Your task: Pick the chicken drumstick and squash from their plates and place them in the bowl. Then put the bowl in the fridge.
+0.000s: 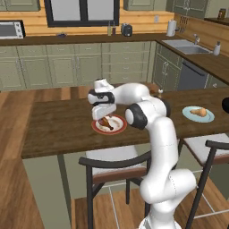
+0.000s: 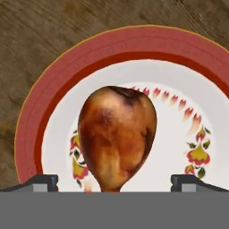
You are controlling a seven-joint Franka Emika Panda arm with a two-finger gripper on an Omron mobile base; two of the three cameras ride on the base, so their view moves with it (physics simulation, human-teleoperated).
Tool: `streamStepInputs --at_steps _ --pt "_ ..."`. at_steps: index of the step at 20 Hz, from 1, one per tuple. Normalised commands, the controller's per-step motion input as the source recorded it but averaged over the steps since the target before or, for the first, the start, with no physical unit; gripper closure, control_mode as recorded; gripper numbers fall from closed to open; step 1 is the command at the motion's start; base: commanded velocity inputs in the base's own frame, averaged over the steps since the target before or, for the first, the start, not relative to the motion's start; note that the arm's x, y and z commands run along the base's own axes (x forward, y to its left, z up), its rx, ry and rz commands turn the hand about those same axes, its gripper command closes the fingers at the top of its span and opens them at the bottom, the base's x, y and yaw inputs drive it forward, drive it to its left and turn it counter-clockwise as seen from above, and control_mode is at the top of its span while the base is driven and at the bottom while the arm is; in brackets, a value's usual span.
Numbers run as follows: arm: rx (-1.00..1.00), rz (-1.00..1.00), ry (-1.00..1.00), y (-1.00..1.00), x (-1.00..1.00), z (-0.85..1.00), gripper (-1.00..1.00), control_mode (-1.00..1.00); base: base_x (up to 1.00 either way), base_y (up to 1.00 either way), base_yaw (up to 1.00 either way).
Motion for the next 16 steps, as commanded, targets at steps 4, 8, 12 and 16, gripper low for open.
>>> streamStepInputs --at_steps 4,8,12,16 --pt "0.00 0.00 0.01 0.00 0.00 -0.48 -1.00 -1.00 0.00 0.00 0.00" --pt "0.00 0.00 0.00 0.00 0.05 -0.45 -1.00 -1.00 0.00 0.00 0.00" --pt "0.00 0.00 0.00 0.00 0.07 -0.25 -1.00 -1.00 0.00 0.00 0.00" --pt "0.00 0.00 0.00 0.00 0.07 -0.26 1.00 -1.00 0.00 0.00 0.00"
